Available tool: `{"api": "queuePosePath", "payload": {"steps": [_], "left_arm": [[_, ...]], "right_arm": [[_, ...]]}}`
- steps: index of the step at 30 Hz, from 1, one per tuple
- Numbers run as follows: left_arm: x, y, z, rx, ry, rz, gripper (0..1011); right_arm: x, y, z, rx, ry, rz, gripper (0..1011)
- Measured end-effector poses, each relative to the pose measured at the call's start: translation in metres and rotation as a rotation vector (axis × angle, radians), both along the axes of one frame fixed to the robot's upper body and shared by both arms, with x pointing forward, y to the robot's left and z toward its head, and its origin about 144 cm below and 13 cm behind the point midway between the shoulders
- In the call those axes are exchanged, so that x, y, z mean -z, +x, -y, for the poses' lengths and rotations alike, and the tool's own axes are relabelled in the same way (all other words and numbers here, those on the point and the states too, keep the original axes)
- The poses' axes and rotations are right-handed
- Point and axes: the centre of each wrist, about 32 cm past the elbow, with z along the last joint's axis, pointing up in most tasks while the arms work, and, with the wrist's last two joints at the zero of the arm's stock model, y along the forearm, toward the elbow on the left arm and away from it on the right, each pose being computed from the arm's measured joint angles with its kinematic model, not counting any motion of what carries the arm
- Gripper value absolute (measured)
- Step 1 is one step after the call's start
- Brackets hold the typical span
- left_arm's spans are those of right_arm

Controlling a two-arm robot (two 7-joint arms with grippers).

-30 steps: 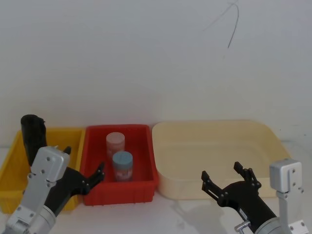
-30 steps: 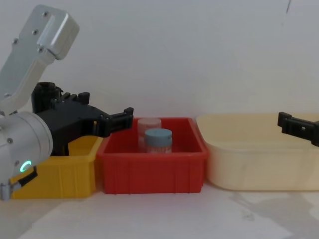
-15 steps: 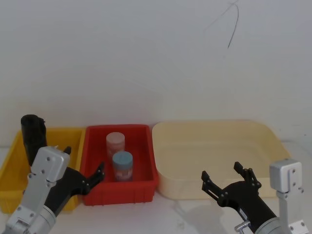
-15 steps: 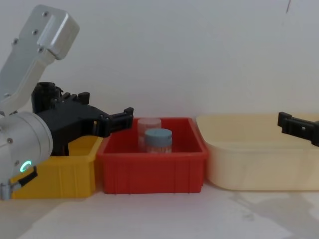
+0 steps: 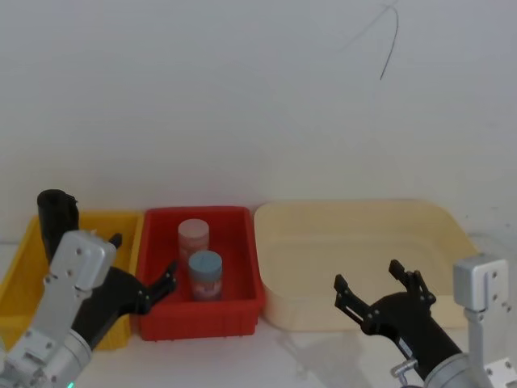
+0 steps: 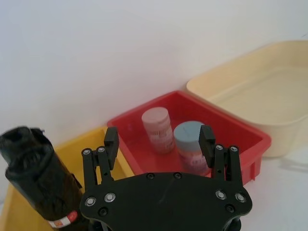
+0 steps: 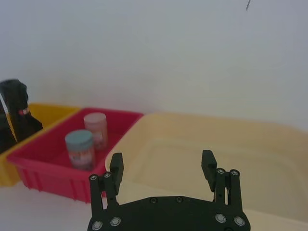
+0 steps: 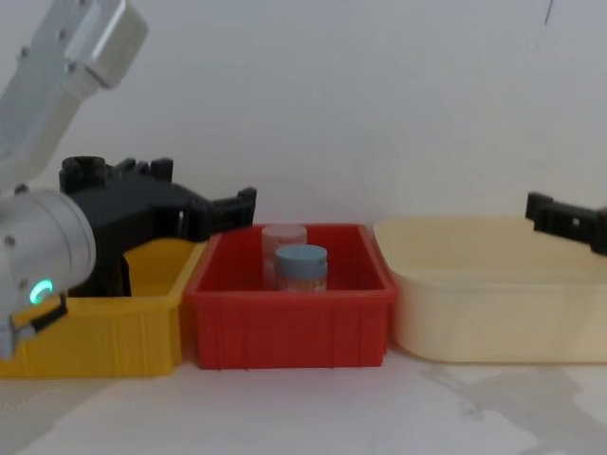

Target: Pick up the garbage bag with the one hand and transfer it to the other hand.

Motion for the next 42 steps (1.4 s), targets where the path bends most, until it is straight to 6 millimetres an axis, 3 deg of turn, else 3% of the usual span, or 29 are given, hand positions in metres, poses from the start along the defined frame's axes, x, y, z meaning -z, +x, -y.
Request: {"api": "queuePosePath", "payload": {"steps": [7, 18, 28, 42], "left_arm": [[-0.026, -0.004, -0.008, 0.036, 0.006, 0.013, 1001], [-0.059, -0.025, -0.042, 0.045, 0.007, 0.000, 1001], [-0.065, -0.041, -0.075, 0.009, -0.006, -0.038, 1001], [-0.054, -0.051, -0.124, -0.073, -0.048, -0.102, 1001]], "right_arm": [[-0.024, -0.005, -0.008, -0.007, 0.021, 0.024, 1000], [-0.058, -0.013, -0.035, -0.015, 0.036, 0.033, 1000], [-0.072, -0.010, -0.065, -0.023, 0.018, 0.002, 1000], [-0.079, 0.004, -0.105, -0.053, -0.036, -0.061, 1000]]}}
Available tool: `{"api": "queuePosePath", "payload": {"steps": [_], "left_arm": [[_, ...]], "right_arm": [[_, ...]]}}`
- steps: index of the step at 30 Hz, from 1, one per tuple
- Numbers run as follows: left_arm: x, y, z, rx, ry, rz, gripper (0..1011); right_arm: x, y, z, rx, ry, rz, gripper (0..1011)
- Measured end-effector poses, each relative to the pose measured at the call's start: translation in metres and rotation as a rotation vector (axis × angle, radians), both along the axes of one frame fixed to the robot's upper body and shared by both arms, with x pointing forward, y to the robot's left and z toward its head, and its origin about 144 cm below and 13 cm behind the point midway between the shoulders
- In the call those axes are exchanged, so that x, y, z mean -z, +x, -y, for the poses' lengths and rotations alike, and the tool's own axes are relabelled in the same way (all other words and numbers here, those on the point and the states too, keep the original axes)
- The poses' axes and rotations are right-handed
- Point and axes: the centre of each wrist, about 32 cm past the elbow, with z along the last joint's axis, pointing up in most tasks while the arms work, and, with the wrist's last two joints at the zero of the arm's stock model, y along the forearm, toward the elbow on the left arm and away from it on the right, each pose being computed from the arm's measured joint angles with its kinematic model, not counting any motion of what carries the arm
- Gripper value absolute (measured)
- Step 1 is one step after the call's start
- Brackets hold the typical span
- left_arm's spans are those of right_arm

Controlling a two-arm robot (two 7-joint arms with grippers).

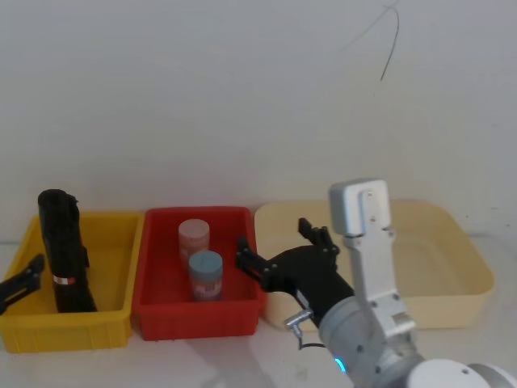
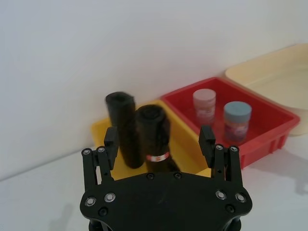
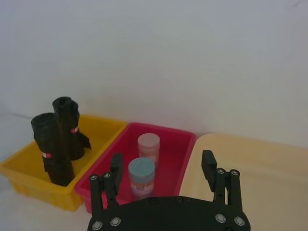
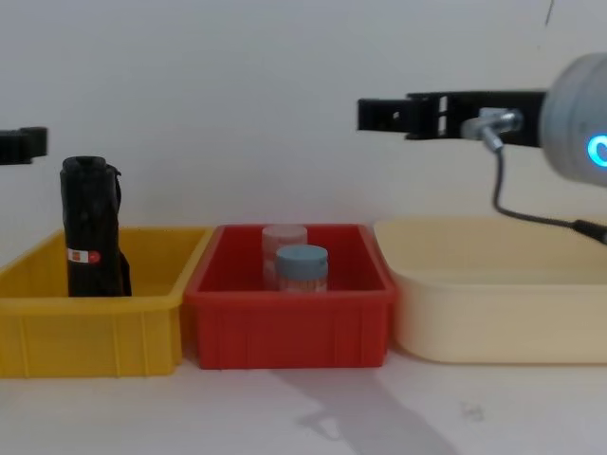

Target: Pick up the garbage bag with the one hand and transfer it to the other hand.

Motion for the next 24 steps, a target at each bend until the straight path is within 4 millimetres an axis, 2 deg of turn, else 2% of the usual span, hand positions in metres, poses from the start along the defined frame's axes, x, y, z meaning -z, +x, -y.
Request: {"api": "queuePosePath", "payload": {"steps": [10, 24], "left_arm": [[0.012, 0.011, -0.019, -0.014, -0.047, -0.023, 1001], [0.035, 0.051, -0.025, 0.041, -0.134, -0.037, 1001]], "right_arm": [[-0.001, 0.012, -0.020, -0.031, -0.057, -0.039, 1000], [-0.006, 0.030, -0.041, -0.071, -0.123, -0.068, 1000]]}}
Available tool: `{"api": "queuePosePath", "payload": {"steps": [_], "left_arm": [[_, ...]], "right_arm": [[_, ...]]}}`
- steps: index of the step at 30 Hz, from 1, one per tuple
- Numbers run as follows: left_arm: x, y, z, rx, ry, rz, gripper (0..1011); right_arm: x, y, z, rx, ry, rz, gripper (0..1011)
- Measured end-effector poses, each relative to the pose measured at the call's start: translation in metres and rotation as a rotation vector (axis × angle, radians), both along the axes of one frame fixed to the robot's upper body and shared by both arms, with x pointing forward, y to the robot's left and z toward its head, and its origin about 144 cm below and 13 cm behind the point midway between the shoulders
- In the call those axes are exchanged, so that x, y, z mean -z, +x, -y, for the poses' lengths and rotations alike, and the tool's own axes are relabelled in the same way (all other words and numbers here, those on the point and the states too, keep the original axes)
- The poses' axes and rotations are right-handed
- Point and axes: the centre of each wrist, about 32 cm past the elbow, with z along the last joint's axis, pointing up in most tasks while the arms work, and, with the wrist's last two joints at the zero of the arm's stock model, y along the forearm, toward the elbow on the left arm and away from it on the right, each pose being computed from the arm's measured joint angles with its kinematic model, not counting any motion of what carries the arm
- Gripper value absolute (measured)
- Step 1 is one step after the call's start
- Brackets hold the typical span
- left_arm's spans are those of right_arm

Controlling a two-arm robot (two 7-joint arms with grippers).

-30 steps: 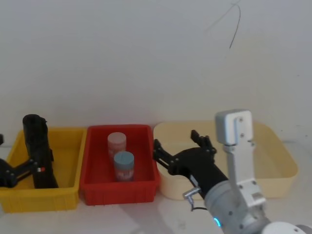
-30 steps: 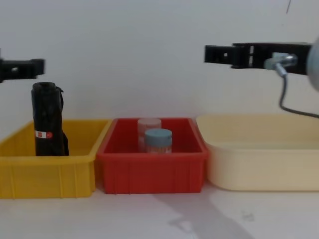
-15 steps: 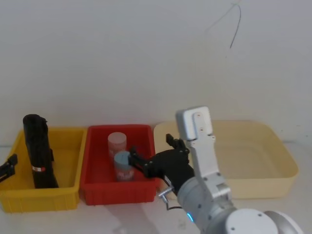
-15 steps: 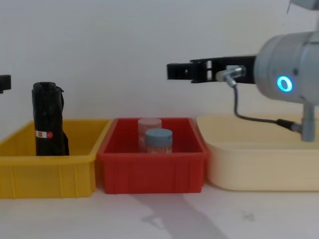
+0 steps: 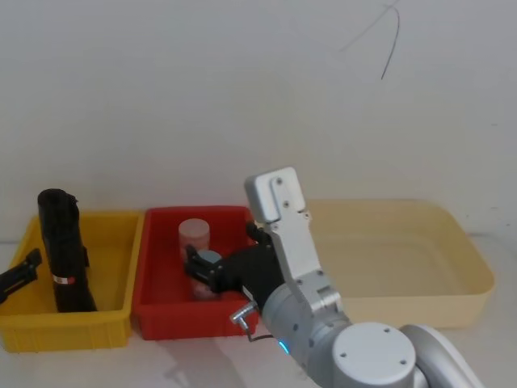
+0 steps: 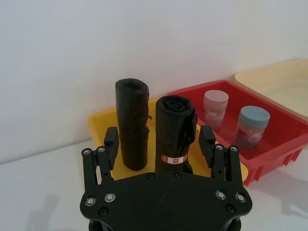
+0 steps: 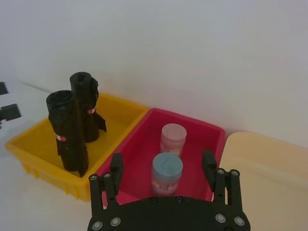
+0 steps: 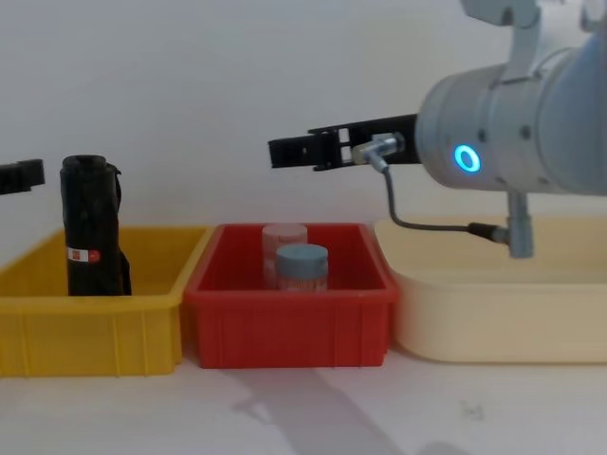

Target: Pick up the garbage bag with the one hand and transfer it to the other hand.

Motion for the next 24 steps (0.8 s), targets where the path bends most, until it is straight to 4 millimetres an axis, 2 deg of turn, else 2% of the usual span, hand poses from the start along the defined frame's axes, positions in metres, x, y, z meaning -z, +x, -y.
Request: {"api": "queuePosePath", "payload": {"steps": [9, 24], "left_arm": [[0.012, 0.025, 0.004, 0.048, -0.048, -0.019, 1001], [0.023, 0.054, 0.014, 0.115, -0.090, -0.057, 1001]], "right_arm": [[-0.003, 0.011, -0.011, -0.016, -0.037, -0.012, 999], [-0.006, 0.031, -0.018, -0.012, -0.080, -0.043, 1000]]}}
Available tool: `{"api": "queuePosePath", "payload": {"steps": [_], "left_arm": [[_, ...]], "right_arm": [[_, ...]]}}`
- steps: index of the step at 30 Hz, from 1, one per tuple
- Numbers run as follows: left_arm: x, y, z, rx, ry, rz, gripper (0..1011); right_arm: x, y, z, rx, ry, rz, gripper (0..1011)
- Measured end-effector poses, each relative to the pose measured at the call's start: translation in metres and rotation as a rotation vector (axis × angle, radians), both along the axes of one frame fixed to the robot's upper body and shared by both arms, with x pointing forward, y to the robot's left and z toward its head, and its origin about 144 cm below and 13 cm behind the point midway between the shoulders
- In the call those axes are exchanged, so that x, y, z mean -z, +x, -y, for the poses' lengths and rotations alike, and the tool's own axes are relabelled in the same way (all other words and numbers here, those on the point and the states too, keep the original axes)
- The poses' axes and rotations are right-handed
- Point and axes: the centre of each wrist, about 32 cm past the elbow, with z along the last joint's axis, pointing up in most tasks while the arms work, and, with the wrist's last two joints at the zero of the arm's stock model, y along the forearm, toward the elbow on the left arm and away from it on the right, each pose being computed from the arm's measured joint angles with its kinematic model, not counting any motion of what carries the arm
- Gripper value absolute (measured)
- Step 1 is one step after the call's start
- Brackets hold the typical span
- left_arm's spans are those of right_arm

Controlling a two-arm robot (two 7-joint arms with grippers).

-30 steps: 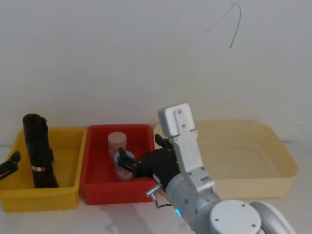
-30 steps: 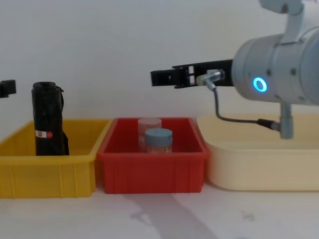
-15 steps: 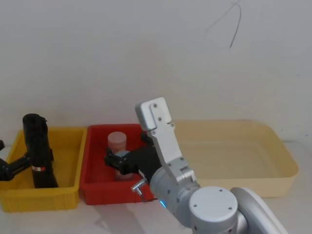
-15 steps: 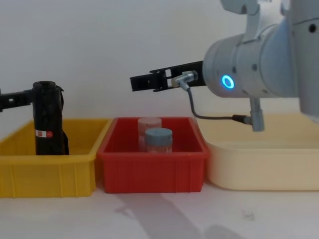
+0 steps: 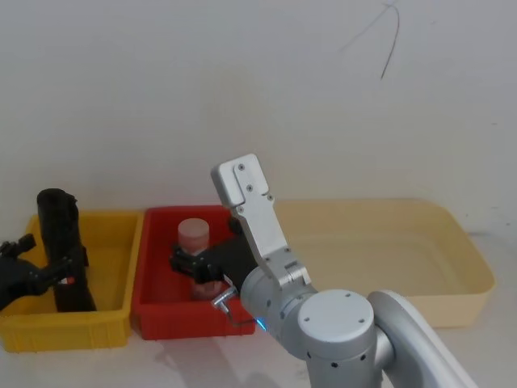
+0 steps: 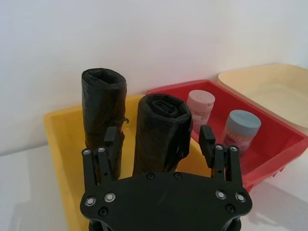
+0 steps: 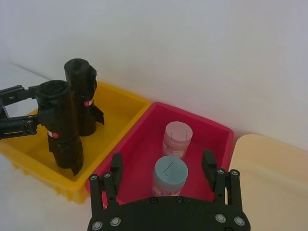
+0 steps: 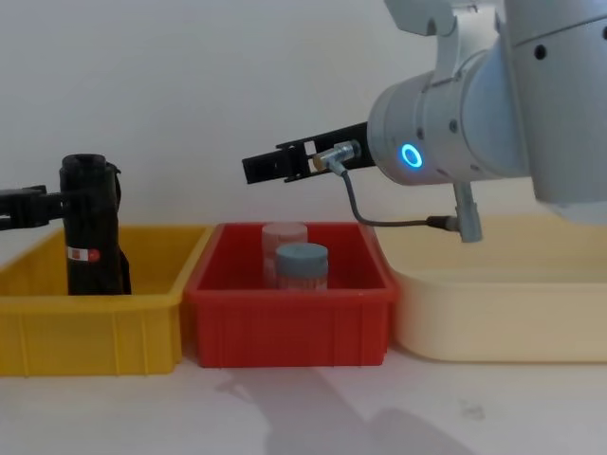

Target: Pick up the garbage bag with the one hand and transfer it to the other hand.

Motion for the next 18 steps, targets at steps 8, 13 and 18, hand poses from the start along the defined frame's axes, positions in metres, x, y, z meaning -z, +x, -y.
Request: {"api": "queuePosePath", "payload": {"steps": [8, 13, 18], "left_arm": [[0.004, 0.009, 0.003, 0.004, -0.002, -0.017, 1001], [0.005, 0.015, 0.006, 0.012, 0.004, -0.026, 1001], [0.006, 0.018, 0.007, 0.016, 0.011, -0.032, 1001]], "right_arm": [[0.002, 0.010, 0.000, 0.014, -0.016, -0.014, 1000], [0.004, 0.016, 0.001, 0.024, -0.027, -0.025, 999], [0.006, 0.021, 0.001, 0.033, -0.037, -0.038, 1000]]}}
